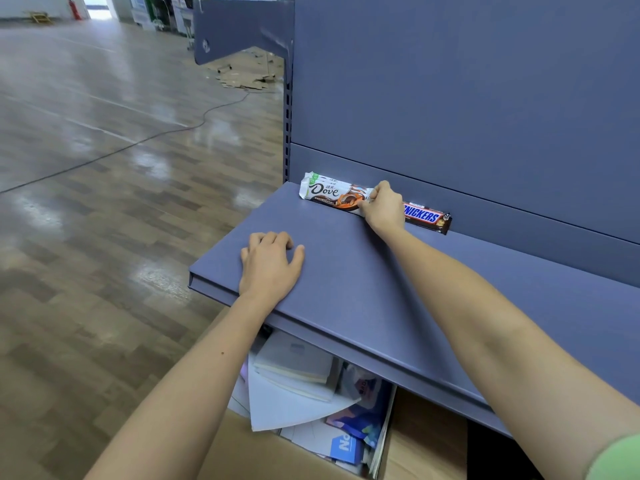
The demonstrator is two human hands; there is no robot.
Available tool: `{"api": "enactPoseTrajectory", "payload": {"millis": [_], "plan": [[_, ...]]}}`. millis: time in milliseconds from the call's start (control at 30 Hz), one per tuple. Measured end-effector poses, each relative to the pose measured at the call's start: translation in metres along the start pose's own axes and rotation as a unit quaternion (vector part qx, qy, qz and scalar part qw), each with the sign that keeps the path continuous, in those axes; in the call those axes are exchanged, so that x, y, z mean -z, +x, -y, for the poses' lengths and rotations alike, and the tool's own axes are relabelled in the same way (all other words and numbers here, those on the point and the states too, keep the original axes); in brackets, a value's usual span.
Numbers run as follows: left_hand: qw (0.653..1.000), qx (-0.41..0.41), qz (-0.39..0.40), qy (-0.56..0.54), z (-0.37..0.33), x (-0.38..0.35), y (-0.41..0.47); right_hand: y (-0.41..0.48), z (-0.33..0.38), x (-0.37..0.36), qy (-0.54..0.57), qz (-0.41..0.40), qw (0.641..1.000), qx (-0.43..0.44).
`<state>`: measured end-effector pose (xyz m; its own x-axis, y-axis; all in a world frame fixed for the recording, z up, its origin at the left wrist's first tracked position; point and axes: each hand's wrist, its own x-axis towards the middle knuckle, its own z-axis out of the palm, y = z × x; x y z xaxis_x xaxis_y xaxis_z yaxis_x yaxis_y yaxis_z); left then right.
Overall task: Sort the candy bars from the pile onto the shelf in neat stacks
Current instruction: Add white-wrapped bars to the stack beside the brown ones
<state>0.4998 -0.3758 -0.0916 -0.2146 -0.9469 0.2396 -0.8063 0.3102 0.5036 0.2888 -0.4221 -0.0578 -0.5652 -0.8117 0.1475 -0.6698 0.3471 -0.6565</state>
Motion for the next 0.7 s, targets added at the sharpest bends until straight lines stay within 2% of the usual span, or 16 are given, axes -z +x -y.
{"api": "enactPoseTrajectory", "payload": {"millis": [133, 267, 367, 533, 700], "plan": [[1.0, 0.003, 0.008, -0.004, -0.002, 0.003, -0.001, -0.005, -0.006, 0.007, -0.012, 0.017, 1.0, 0.014], [0.999, 0.011, 0.03, -0.012, -0.004, 0.012, 0.006, -0.018, -0.023, 0.031, -0.008, 0.059, 0.996, 0.073], [0.999, -0.004, 0.033, -0.015, -0.027, 0.019, 0.022, -0.03, -0.047, 0.059, -0.051, 0.074, 0.989, 0.116], [0.987, -0.134, 0.077, -0.049, -0.123, -0.013, 0.028, -0.052, -0.108, 0.118, -0.086, 0.07, 0.989, 0.097], [0.943, -0.268, 0.174, -0.095, -0.241, -0.068, -0.006, -0.09, -0.19, 0.206, -0.152, 0.072, 0.986, 0.017]]}}
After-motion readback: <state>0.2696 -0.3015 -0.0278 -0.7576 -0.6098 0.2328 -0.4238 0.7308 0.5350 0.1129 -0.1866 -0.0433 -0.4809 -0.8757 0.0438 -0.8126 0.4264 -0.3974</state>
